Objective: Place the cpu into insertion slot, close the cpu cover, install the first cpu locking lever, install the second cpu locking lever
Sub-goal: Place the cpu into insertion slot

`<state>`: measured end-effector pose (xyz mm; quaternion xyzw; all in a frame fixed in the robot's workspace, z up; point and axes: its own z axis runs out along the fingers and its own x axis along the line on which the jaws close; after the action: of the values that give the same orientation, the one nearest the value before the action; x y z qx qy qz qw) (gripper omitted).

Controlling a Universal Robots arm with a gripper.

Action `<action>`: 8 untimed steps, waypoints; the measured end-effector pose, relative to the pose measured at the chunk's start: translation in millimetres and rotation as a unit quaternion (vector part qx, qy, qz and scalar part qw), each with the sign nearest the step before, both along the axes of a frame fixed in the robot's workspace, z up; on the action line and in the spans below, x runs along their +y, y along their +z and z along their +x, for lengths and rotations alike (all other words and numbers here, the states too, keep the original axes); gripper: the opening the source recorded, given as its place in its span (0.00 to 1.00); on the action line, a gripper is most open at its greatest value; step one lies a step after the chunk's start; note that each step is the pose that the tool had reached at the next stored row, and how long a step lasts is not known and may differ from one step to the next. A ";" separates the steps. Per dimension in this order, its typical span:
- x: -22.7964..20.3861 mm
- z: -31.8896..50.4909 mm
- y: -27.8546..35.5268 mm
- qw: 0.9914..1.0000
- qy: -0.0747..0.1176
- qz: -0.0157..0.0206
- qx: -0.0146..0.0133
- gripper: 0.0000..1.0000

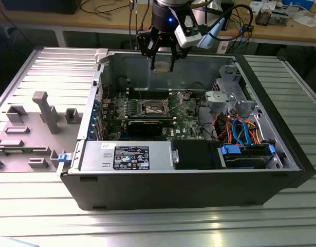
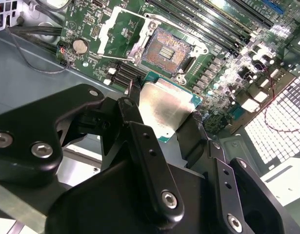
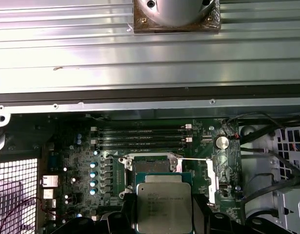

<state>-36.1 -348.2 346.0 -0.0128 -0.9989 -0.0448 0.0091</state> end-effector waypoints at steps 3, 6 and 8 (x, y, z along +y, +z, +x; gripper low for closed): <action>0.0 0.0 -0.4 1.000 0.000 0.000 0.000 0.55; 0.0 0.0 -1.0 1.000 0.000 0.000 0.000 0.55; 0.0 0.0 -1.6 1.000 0.000 0.000 0.000 0.55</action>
<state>-36.1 -348.3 344.4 -0.0128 -0.9989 -0.0448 0.0091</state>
